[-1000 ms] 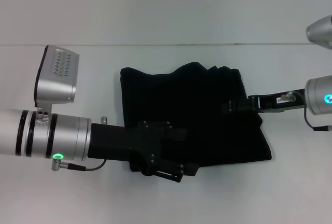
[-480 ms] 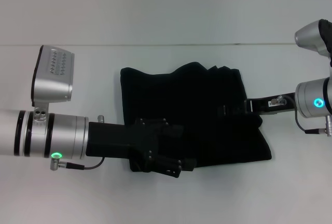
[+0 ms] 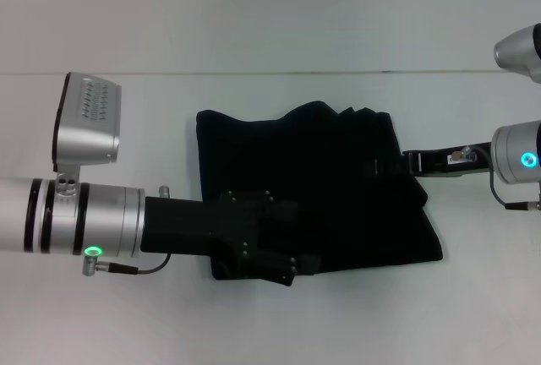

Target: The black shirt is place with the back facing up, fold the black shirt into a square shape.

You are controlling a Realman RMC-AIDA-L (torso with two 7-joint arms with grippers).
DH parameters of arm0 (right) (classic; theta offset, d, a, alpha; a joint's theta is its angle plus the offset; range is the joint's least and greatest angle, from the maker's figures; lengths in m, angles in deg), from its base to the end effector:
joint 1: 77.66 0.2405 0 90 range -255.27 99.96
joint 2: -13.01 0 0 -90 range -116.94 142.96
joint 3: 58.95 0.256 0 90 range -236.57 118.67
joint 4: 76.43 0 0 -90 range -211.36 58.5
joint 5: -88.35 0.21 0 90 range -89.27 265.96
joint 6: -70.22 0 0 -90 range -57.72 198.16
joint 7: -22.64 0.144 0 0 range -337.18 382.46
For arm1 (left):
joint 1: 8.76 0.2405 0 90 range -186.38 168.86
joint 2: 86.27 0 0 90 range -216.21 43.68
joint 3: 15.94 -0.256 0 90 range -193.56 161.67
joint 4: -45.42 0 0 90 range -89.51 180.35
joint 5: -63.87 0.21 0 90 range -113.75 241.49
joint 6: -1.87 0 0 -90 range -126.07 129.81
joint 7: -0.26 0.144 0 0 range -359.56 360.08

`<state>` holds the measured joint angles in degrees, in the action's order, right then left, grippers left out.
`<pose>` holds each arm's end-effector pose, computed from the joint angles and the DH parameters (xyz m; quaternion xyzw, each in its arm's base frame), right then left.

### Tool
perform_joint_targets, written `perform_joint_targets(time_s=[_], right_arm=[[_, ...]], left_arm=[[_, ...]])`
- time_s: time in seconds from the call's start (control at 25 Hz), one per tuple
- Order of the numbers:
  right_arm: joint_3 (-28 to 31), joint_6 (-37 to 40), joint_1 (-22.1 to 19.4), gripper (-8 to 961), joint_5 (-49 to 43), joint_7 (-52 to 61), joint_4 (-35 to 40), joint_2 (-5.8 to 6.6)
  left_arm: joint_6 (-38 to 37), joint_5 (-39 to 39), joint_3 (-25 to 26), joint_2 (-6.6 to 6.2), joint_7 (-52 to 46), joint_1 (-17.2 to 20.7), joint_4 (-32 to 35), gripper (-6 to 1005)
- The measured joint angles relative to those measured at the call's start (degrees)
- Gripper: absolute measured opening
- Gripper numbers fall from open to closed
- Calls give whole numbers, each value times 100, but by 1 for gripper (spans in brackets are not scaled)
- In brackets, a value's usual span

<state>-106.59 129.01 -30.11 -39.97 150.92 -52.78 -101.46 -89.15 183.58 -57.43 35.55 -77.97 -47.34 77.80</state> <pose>0.2525 0.4209 -0.0241 -0.8171 0.5344 0.0965 0.1936 -0.2139 0.3336 -0.0450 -0.9583 -0.1680 -0.2297 0.0249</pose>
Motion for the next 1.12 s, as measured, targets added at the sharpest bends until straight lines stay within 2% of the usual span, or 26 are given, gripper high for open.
perform_joint_targets(time_s=[0.56,1.12], right_arm=[[-54,3,181,790,-35,0,-22,-66],[-205,-23,188,791,-35,42,-74,-98]], left_arm=[[91,-1,0,35,-16,-32,-13,949],[159,-1,0,36,-17,-45,-41,945]])
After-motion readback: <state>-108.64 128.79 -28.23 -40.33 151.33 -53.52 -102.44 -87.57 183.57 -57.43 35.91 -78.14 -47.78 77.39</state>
